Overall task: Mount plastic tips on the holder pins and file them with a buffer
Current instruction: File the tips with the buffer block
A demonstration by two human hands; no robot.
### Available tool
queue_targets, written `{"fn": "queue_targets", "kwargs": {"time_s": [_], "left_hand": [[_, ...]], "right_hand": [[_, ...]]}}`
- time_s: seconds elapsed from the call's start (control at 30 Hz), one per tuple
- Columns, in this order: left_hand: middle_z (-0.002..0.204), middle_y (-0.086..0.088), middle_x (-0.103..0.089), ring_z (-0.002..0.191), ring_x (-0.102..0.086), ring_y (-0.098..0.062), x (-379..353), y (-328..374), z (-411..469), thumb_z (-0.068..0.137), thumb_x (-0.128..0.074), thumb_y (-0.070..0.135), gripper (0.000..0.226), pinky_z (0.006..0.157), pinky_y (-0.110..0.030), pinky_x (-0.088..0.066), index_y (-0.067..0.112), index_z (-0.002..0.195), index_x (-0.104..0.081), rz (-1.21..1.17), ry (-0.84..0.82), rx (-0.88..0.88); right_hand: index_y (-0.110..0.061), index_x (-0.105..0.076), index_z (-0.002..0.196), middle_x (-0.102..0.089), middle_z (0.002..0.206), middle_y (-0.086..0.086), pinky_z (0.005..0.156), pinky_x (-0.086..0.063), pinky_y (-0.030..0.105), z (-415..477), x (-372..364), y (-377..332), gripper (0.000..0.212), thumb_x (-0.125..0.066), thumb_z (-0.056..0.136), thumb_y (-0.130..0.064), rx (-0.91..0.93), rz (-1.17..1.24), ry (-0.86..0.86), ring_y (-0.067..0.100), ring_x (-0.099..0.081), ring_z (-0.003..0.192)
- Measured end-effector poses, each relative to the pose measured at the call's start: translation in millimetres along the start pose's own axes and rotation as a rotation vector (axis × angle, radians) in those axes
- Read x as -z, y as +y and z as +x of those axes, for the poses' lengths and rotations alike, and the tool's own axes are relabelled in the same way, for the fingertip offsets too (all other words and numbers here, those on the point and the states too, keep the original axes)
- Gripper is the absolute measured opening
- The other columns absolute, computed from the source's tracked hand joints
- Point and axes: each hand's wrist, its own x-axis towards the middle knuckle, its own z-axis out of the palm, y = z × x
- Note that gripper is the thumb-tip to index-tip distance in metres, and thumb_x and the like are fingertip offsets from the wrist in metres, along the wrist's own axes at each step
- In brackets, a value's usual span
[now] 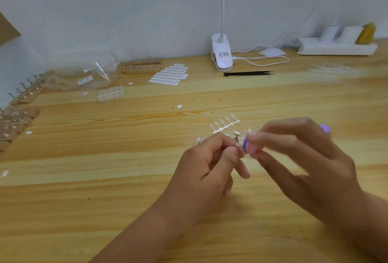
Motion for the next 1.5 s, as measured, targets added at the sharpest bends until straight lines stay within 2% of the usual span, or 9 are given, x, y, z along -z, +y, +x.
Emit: {"fn": "queue_targets", "kwargs": {"time_s": [0.27, 0.5, 0.6, 0.77, 0.97, 1.07, 1.23, 1.4, 1.5], "left_hand": [[0.077, -0.004, -0.074, 0.043, -0.050, -0.016, 3, 4, -1, 0.095, -0.053, 0.021, 0.016, 0.049, -0.016, -0.040, 0.015, 0.084, -0.061, -0.064, 0.016, -0.011], [0.068, -0.002, -0.066, 0.045, -0.051, -0.013, 4, 6, 0, 0.098, -0.048, 0.019, 0.021, 0.048, -0.013, -0.038, 0.016, 0.083, -0.062, -0.155, -0.038, 0.003], [0.065, 0.000, -0.062, 0.045, -0.049, -0.013, 4, 7, 2, 0.097, -0.044, 0.022, 0.023, 0.045, -0.014, -0.037, 0.020, 0.082, -0.061, -0.198, -0.044, 0.049], [0.059, 0.006, -0.049, 0.042, -0.046, -0.011, 2, 10, -1, 0.099, -0.040, 0.030, 0.027, 0.044, -0.016, -0.035, 0.024, 0.078, -0.055, -0.265, -0.184, 0.144], [0.058, 0.005, -0.045, 0.040, -0.045, -0.012, 4, 11, 0, 0.098, -0.037, 0.030, 0.025, 0.043, -0.018, -0.035, 0.018, 0.079, -0.049, -0.272, -0.187, 0.177], [0.057, 0.007, -0.045, 0.040, -0.045, -0.011, 1, 11, -2, 0.099, -0.037, 0.028, 0.029, 0.043, -0.017, -0.034, 0.021, 0.074, -0.049, -0.279, -0.217, 0.172], [0.057, 0.007, -0.043, 0.040, -0.045, -0.011, 4, 12, -1, 0.098, -0.036, 0.028, 0.026, 0.043, -0.017, -0.034, 0.018, 0.078, -0.049, -0.266, -0.198, 0.163], [0.057, 0.007, -0.042, 0.039, -0.045, -0.011, 3, 11, -2, 0.099, -0.038, 0.027, 0.030, 0.042, -0.017, -0.034, 0.022, 0.074, -0.052, -0.270, -0.202, 0.151], [0.057, 0.007, -0.041, 0.039, -0.045, -0.011, 6, 10, -1, 0.099, -0.037, 0.028, 0.028, 0.044, -0.018, -0.035, 0.020, 0.077, -0.051, -0.252, -0.187, 0.149]], "right_hand": [[-0.010, -0.068, 0.115, -0.065, 0.098, 0.012, 0.080, -0.050, 0.030, 1, 1, 8, 0.028, -0.070, 0.090, 0.002, -0.017, -0.004, -0.011, 0.026, -0.066, 0.085], [-0.006, -0.066, 0.116, -0.065, 0.098, 0.014, 0.091, -0.044, 0.021, 1, 0, 8, 0.033, -0.070, 0.085, 0.007, 0.021, -0.073, -0.035, 0.023, -0.061, 0.090], [-0.011, -0.066, 0.115, -0.063, 0.102, 0.011, 0.085, -0.050, 0.031, 2, 2, 9, 0.028, -0.069, 0.090, 0.002, -0.037, -0.020, 0.021, 0.026, -0.066, 0.090], [-0.008, -0.064, 0.125, -0.060, 0.111, 0.007, 0.095, -0.045, 0.025, -3, -2, 0, 0.037, -0.066, 0.091, 0.006, 0.116, -0.019, -0.037, 0.021, -0.060, 0.102], [-0.013, -0.067, 0.122, -0.062, 0.109, 0.008, 0.089, -0.049, 0.029, 0, 2, 5, 0.033, -0.065, 0.093, 0.003, 0.031, 0.007, -0.018, 0.021, -0.062, 0.100], [-0.006, -0.060, 0.128, -0.059, 0.115, 0.006, 0.099, -0.044, 0.026, -4, -2, -2, 0.039, -0.063, 0.091, 0.006, 0.155, 0.002, -0.082, 0.021, -0.059, 0.109], [-0.013, -0.065, 0.121, -0.063, 0.103, 0.013, 0.094, -0.044, 0.022, 4, 3, 13, 0.035, -0.066, 0.091, 0.006, 0.018, -0.054, -0.051, 0.021, -0.060, 0.096], [-0.007, -0.060, 0.127, -0.059, 0.111, 0.007, 0.100, -0.042, 0.024, -3, -1, -3, 0.043, -0.066, 0.088, 0.009, 0.164, -0.032, -0.102, 0.020, -0.058, 0.106], [-0.010, -0.067, 0.122, -0.063, 0.103, 0.014, 0.096, -0.042, 0.023, 1, 2, 12, 0.041, -0.067, 0.086, 0.010, 0.070, -0.094, -0.088, 0.022, -0.057, 0.098]]}}
